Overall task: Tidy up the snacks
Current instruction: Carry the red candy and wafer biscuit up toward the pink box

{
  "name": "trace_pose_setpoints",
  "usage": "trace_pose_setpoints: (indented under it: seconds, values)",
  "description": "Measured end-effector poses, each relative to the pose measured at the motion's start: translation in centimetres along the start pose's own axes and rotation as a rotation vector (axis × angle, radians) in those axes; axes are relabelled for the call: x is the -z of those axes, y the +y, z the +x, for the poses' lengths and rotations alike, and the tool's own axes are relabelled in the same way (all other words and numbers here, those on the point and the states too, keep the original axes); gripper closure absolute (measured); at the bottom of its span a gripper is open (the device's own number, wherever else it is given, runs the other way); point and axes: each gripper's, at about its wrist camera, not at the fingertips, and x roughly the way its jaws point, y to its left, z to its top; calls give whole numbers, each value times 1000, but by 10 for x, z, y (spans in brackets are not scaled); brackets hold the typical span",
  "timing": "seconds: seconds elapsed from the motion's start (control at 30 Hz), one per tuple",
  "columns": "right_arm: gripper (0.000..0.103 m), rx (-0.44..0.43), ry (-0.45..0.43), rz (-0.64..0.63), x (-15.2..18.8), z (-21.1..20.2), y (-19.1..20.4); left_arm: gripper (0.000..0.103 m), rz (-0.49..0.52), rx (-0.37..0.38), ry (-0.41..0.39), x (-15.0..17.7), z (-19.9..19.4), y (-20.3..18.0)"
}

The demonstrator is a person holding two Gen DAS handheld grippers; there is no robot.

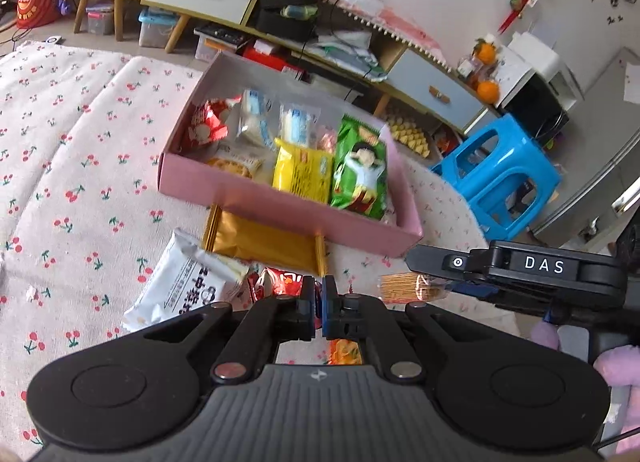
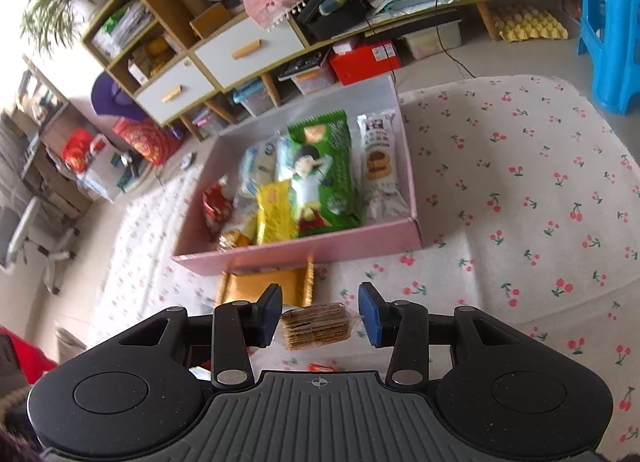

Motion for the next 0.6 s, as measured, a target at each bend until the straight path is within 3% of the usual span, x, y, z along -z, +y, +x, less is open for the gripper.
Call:
trace_pose_setpoints:
  seconds: [0.27,0.6]
  values:
    - [62,-52,-47,12,-21,-5,19,101,16,-19,-69,-29,-11,3]
    - [62,-90,-85,29,-48,32,42,101,39,-78,-121,-78,12,18]
